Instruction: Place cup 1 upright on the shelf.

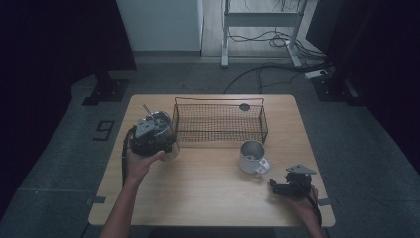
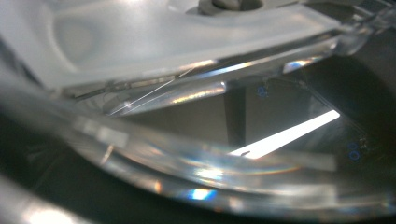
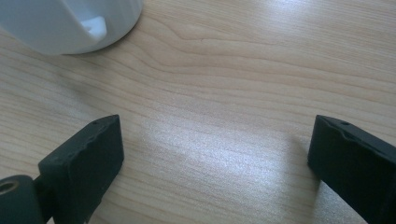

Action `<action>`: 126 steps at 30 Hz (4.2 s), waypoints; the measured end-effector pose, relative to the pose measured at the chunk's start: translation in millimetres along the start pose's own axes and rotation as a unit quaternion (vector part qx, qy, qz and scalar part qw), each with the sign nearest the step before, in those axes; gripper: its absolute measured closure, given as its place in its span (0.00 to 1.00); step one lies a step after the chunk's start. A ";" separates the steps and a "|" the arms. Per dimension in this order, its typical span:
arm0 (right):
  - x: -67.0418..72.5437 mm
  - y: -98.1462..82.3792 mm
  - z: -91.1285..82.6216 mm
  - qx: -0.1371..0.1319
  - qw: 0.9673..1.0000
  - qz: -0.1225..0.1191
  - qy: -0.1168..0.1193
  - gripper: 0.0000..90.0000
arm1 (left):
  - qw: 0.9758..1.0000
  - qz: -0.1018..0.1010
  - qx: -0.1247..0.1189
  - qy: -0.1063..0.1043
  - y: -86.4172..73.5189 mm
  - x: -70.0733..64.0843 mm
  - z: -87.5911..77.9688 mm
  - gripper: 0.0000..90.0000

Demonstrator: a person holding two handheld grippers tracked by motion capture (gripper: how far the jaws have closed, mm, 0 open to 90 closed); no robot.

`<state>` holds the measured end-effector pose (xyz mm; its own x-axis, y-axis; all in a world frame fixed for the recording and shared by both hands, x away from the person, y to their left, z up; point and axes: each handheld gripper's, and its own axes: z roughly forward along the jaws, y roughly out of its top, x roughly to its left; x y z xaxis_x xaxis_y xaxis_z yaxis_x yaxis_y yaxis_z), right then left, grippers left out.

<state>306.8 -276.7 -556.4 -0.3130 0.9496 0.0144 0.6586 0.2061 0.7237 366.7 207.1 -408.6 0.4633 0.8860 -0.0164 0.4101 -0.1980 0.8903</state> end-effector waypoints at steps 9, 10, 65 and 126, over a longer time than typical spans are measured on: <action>0.1 0.0 0.0 -0.001 1.000 0.001 -0.001 0.04 | 1.000 -0.002 0.004 0.000 5.0 1.4 4.5 0.05; 0.2 0.0 0.1 -0.001 1.000 0.001 -0.001 0.04 | 1.000 -0.002 0.005 0.000 5.5 1.4 5.0 0.05; -0.3 -0.1 0.0 -0.002 1.000 -0.002 0.000 0.04 | 1.000 0.003 0.005 -0.005 45.5 -9.8 29.0 0.05; -0.3 -0.5 -0.4 -0.005 1.000 0.000 -0.002 0.06 | 1.000 0.014 0.011 -0.010 77.9 -20.4 85.0 0.05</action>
<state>306.3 -277.1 -556.5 -0.3097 0.9508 0.0116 0.6523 0.2036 0.7301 455.9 137.9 -377.6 0.4907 0.8713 -0.0017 0.4134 -0.2311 0.8807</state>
